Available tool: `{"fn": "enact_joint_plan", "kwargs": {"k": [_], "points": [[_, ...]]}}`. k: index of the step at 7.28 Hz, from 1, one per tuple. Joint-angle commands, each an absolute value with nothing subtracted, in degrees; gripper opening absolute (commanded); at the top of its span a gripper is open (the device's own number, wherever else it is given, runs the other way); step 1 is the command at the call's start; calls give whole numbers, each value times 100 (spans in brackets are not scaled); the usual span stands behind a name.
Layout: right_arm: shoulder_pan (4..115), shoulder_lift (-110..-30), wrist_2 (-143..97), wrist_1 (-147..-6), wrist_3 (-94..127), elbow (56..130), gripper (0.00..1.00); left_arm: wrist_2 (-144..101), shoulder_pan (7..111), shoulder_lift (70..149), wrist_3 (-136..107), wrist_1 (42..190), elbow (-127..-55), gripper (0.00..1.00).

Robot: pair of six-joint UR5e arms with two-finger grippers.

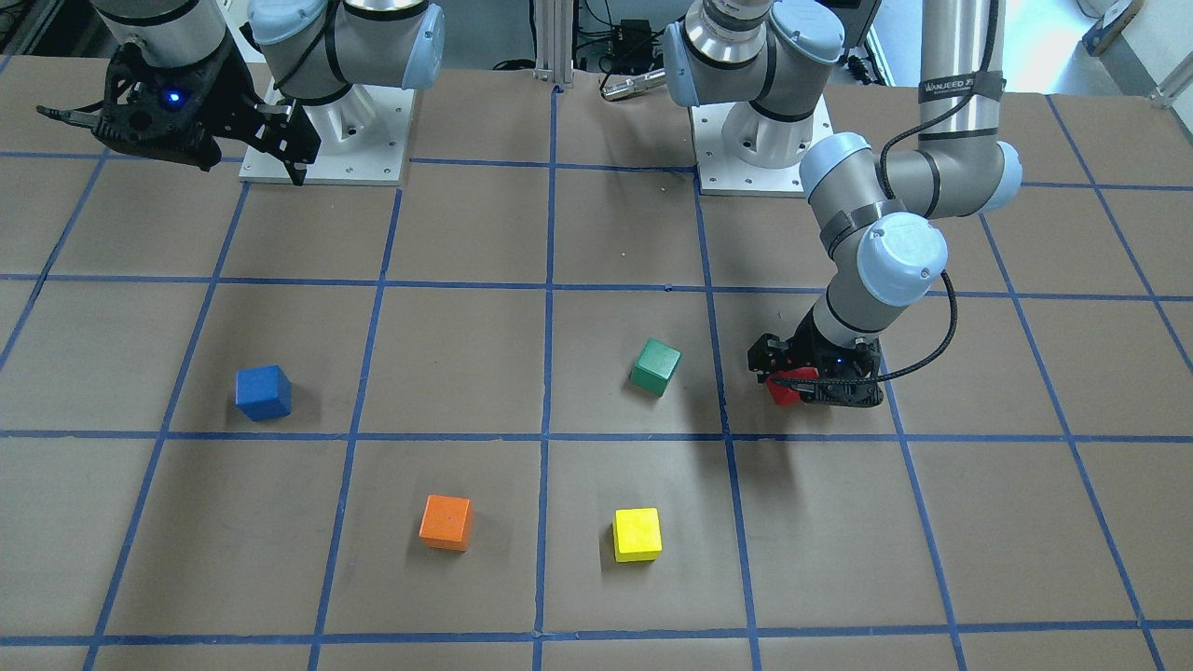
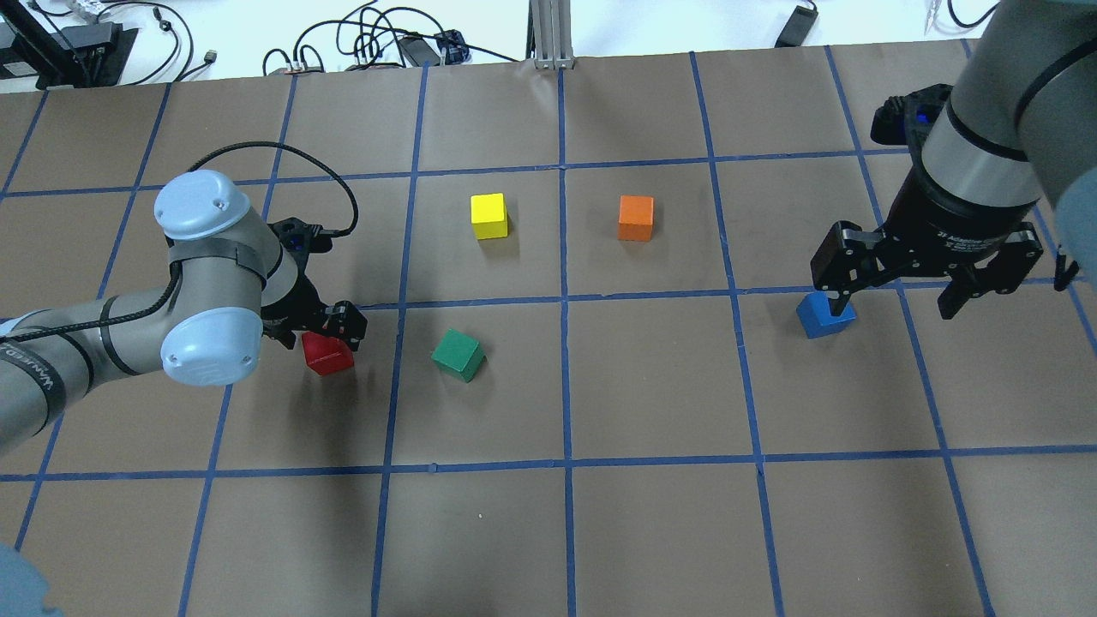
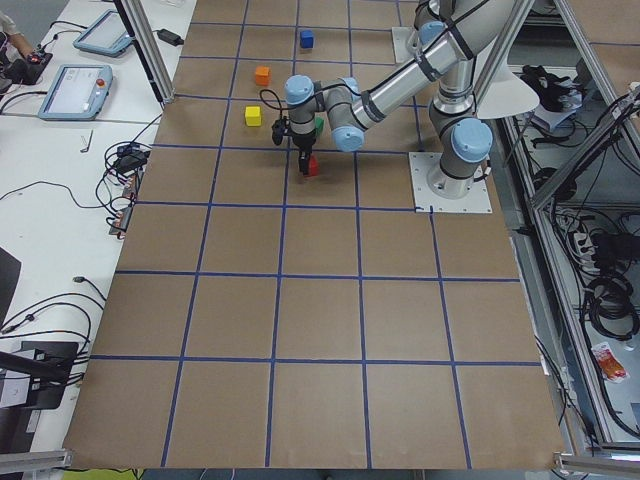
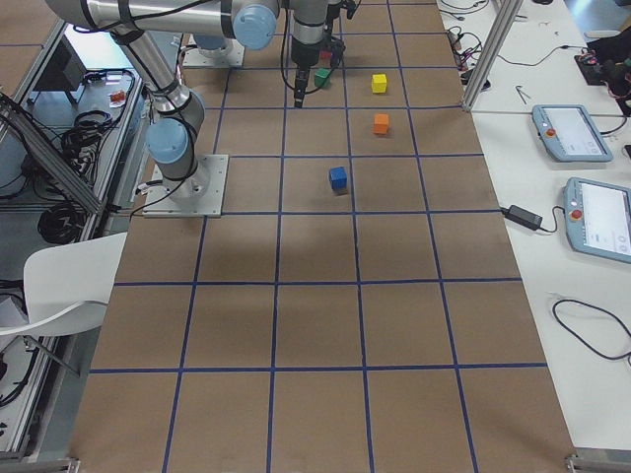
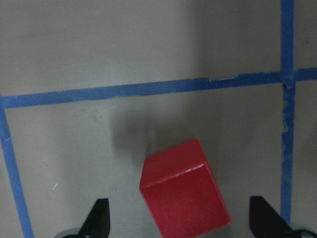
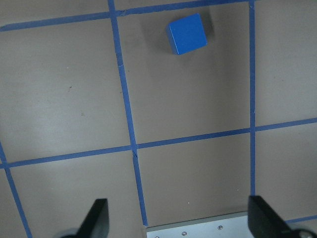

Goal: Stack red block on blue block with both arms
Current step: 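Lower the left gripper onto the red cube and grasp it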

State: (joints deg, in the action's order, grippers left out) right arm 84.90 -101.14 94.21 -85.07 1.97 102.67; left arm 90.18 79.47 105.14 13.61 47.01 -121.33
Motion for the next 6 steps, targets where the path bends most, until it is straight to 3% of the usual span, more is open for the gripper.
{"fn": "enact_joint_plan", "kwargs": {"k": [1,2,3,4,6], "points": [[8490,-10116,9422,-8517,211,10266,100,8912,7954,10678,1047,4509,-12165,58],[8490,-10116,9422,-8525,194,10266,100,8964,7954,10670,1098,4517,-12068,18],[8490,-10116,9422,-8543,193,10257,100,8965,7980,10609,1090,4578,-11928,11],[8482,-10108,9422,-8552,185,10257,100,8965,8076,10495,1090,4901,-11553,11],[8481,-10107,9413,-8552,185,10257,100,8930,8924,10590,697,6182,-10298,10]]}}
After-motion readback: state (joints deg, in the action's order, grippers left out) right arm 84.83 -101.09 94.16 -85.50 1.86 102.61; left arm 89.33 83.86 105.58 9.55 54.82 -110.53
